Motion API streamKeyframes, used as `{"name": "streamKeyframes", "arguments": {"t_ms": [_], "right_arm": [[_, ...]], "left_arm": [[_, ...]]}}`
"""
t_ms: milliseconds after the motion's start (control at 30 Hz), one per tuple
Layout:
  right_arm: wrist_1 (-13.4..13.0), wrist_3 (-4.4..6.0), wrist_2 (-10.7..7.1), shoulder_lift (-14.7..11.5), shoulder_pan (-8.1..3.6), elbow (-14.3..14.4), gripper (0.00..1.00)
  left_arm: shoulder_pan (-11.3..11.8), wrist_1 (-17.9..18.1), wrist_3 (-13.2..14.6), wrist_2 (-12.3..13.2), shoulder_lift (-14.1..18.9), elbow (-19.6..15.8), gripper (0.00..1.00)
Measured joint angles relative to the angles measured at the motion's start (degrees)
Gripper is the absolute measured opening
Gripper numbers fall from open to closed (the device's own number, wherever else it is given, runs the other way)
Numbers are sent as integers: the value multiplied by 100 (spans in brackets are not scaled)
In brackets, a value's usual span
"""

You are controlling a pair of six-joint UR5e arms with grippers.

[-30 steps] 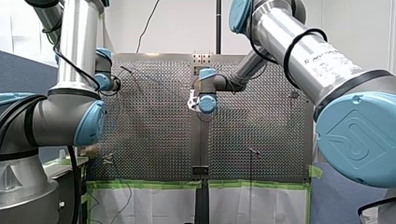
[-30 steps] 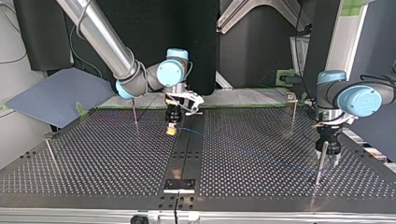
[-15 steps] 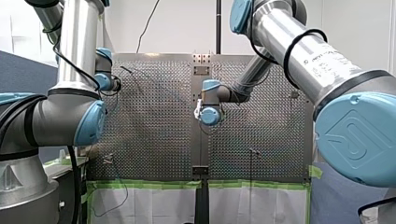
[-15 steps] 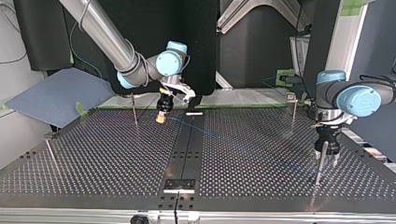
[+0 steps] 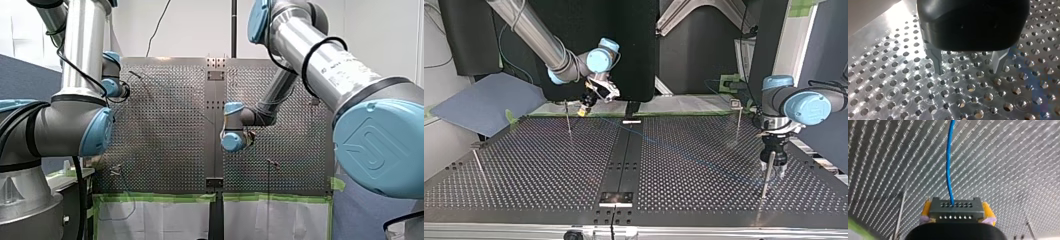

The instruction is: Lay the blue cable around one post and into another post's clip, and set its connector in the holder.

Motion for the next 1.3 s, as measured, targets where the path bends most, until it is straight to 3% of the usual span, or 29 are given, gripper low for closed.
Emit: {"name": "streamKeyframes", "arguments": {"t_ms": [333, 567, 767, 1033, 1300], "right_arm": [[-479, 382, 477, 460, -179, 478, 0], [-784, 527, 653, 778, -425, 782, 0], [-1071, 640, 456, 1052, -694, 1071, 0], [-1391, 649, 99, 1371, -1053, 1390, 0], [-1756, 680, -276, 1417, -1428, 1755, 0]], "left_arm": [[-13, 0, 0, 1, 0, -1, 100], [-18, 0, 0, 3, 0, -2, 100], [-22, 0, 0, 6, 0, -1, 100], [-34, 0, 0, 10, 0, 2, 100], [-84, 0, 0, -3, 0, -2, 100]]}}
